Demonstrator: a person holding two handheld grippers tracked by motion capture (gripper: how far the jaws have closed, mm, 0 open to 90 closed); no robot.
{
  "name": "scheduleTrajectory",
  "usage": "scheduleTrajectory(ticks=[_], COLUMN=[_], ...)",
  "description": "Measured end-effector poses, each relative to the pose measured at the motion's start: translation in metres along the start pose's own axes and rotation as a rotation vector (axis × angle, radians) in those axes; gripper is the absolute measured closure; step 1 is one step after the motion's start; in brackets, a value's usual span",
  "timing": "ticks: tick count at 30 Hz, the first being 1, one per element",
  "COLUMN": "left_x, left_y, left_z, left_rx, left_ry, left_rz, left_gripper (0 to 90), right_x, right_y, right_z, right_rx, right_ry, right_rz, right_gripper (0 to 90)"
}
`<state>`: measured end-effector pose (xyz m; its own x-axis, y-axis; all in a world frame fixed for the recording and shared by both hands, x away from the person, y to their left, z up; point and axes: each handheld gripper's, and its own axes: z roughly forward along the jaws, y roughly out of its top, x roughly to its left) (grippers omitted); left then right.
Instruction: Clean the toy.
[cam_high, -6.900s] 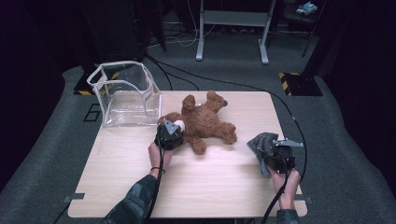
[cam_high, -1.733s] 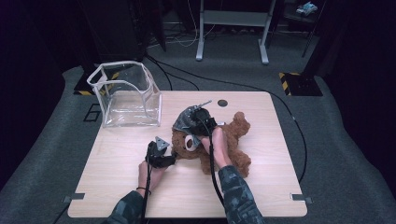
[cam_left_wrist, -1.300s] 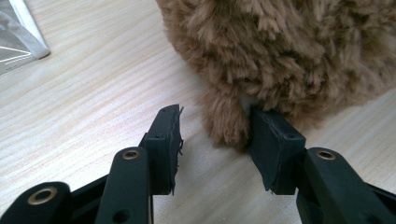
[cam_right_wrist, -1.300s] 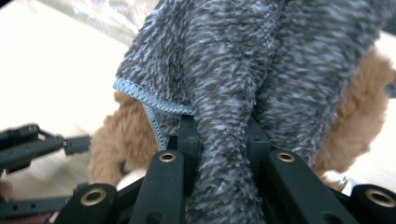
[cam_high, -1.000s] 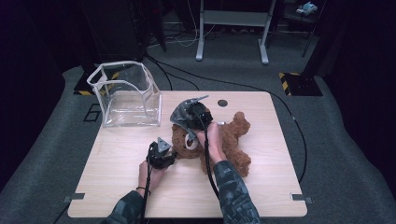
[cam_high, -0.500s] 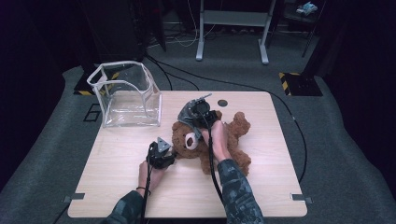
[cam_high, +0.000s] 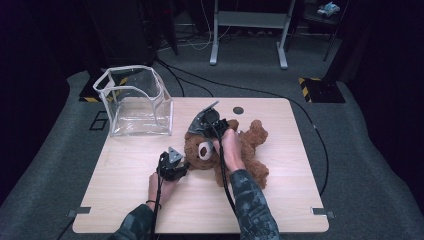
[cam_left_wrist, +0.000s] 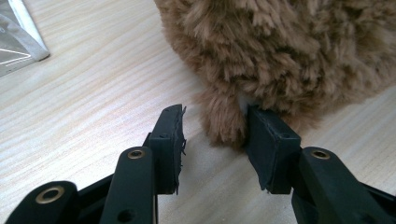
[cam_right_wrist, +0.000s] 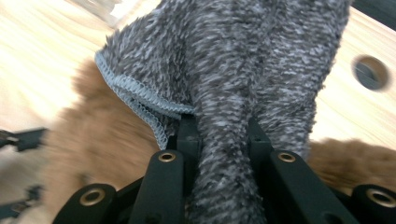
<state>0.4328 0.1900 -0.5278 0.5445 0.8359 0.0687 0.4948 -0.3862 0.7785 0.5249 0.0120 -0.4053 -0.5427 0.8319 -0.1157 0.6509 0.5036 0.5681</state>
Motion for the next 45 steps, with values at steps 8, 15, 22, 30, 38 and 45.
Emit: scheduleTrajectory(ticks=[8,15,22,30,38,45], left_x=[0.000,0.000,-0.001,-0.001,-0.002,-0.002], left_y=[0.000,0.000,0.000,0.000,0.000,0.000], left_z=[0.000,0.000,0.000,0.000,0.000,0.000], left_rx=[0.003,0.001,-0.002,0.006,-0.001,-0.002], left_ry=[0.004,0.002,0.006,0.004,0.012,0.018], left_rz=[0.006,0.004,0.006,0.008,0.016,0.020], left_gripper=[56.5,56.6,56.6,56.6,56.6,56.5], right_x=[-0.001,0.007,-0.014,0.005,0.007,-0.016], right_y=[-0.002,-0.002,-0.011,-0.001,-0.003,-0.014], right_z=[-0.018,-0.001,-0.006,-0.021,-0.004,-0.013], right_rx=[-0.121,-0.033,-0.009,-0.120,-0.034,-0.009], right_ry=[0.094,0.041,-0.034,0.085,0.030,-0.040], right_rz=[0.029,0.001,0.017,0.012,-0.018,0.014], right_gripper=[74.3,74.7,74.8,74.2,74.4,74.5])
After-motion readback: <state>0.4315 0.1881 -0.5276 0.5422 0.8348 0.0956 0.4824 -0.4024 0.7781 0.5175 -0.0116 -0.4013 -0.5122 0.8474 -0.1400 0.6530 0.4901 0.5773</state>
